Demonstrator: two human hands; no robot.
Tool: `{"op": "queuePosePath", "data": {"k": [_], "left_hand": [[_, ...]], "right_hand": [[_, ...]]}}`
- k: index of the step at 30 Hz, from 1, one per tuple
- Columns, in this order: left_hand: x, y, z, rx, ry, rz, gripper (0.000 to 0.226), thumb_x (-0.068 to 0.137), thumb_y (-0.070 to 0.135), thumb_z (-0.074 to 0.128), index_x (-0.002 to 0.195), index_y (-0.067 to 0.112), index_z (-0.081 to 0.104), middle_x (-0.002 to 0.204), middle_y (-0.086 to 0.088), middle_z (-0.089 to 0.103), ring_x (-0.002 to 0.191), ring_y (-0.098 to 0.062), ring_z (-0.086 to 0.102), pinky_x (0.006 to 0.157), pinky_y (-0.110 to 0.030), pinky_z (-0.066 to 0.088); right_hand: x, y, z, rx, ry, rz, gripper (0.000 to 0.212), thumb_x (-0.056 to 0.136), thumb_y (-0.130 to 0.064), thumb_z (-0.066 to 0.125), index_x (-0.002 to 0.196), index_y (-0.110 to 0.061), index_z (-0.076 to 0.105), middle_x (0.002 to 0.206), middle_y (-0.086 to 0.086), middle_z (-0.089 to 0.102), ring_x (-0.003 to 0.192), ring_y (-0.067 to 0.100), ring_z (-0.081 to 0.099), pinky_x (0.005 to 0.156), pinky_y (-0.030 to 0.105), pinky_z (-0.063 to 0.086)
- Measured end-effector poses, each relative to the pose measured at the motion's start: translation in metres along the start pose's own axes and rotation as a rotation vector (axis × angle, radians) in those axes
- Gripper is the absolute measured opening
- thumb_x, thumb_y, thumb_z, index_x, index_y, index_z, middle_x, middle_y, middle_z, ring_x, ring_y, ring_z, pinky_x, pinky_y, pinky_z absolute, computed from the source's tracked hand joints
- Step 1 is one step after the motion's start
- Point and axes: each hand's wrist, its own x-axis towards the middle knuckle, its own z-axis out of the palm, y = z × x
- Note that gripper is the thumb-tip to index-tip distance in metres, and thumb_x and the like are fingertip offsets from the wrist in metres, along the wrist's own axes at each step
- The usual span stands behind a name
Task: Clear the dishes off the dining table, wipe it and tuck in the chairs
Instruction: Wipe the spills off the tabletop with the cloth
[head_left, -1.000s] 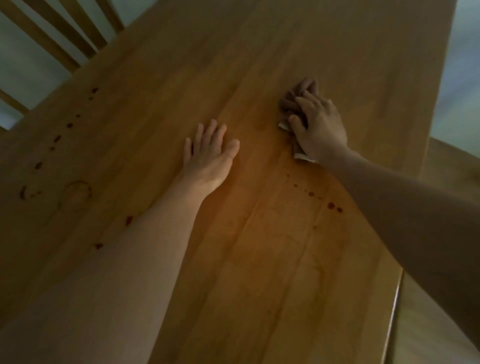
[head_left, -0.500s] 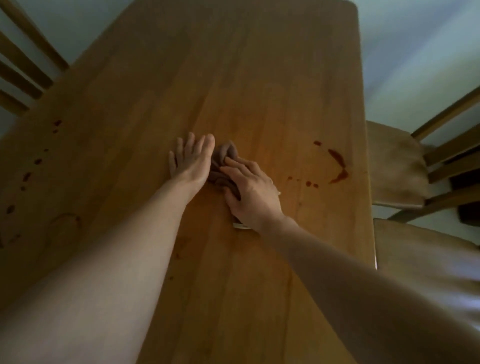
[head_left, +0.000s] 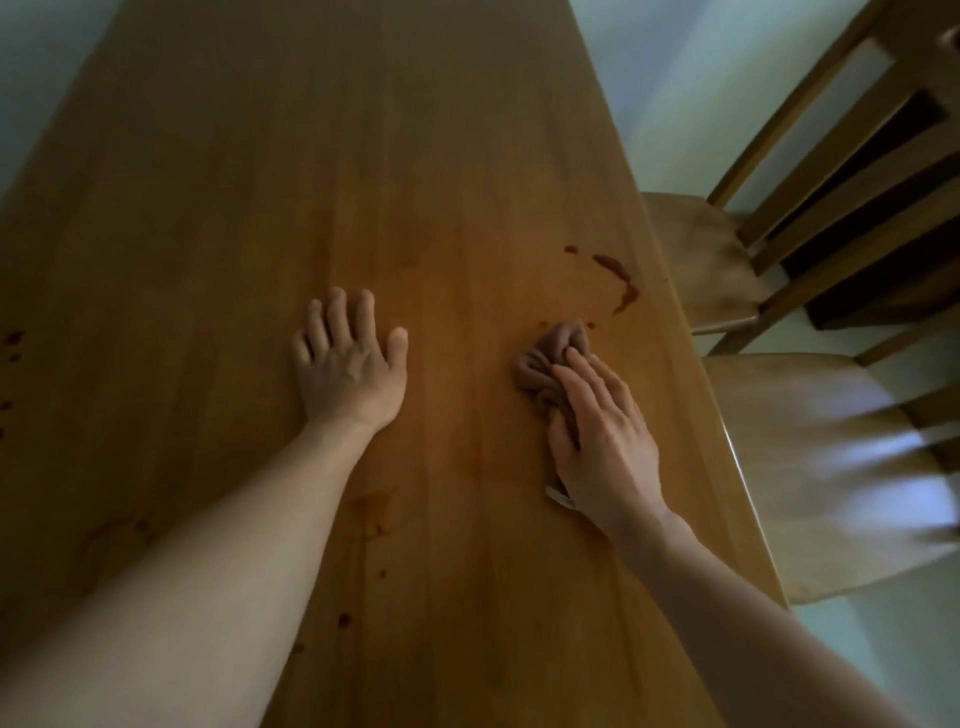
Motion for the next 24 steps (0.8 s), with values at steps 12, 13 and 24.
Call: {"op": "queuePosePath", "data": {"k": [12, 13, 24], "left_hand": [[0.001, 0.001, 0.003, 0.034, 0.079, 0.006, 0.078, 0.09, 0.062, -0.003, 0.155, 0.023, 0.015, 0.164, -0.008, 0.013, 0.15, -0.031, 0.009, 0.12, -0.05, 0.012], [0.001, 0.001, 0.003, 0.039, 0.087, 0.007, 0.078, 0.09, 0.062, -0.004, 0.155, 0.023, 0.014, 0.164, -0.008, 0.013, 0.15, -0.031, 0.009, 0.12, -0.05, 0.013], [0.0, -0.001, 0.007, 0.014, 0.098, 0.012, 0.065, 0.099, 0.054, 0.016, 0.155, 0.021, 0.019, 0.163, -0.009, 0.016, 0.15, -0.031, 0.01, 0.118, -0.05, 0.013]], "right_hand": [[0.11, 0.044, -0.005, -0.004, 0.204, 0.594, 0.053, 0.102, -0.036, 0.03, 0.15, -0.013, 0.03, 0.162, 0.008, 0.022, 0.15, 0.025, 0.013, 0.121, 0.041, 0.012], [0.125, 0.047, -0.004, -0.006, 0.196, 0.579, 0.053, 0.102, -0.037, 0.03, 0.15, -0.013, 0.03, 0.162, 0.008, 0.023, 0.149, 0.026, 0.014, 0.121, 0.042, 0.013], [0.154, -0.036, 0.039, -0.019, -0.013, -0.008, 0.047, 0.101, -0.031, 0.038, 0.145, -0.016, 0.044, 0.158, 0.004, 0.033, 0.149, 0.021, 0.02, 0.12, 0.035, 0.014]]}}
